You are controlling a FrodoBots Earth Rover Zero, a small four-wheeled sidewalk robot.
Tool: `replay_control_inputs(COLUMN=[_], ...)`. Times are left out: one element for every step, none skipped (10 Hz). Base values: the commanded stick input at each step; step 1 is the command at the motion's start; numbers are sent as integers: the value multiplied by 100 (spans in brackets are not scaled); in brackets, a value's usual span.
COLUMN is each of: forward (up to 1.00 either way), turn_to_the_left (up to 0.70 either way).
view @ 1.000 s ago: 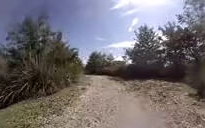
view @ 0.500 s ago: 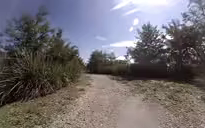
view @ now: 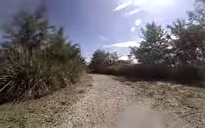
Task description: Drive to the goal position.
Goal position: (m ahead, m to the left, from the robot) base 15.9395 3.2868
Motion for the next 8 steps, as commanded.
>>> replay_control_inputs(forward=[70, 70, 70, 70, 70, 70, 70, 70], turn_to_the_left=[0, 0, 0, 0, 0, 0, 0, 0])
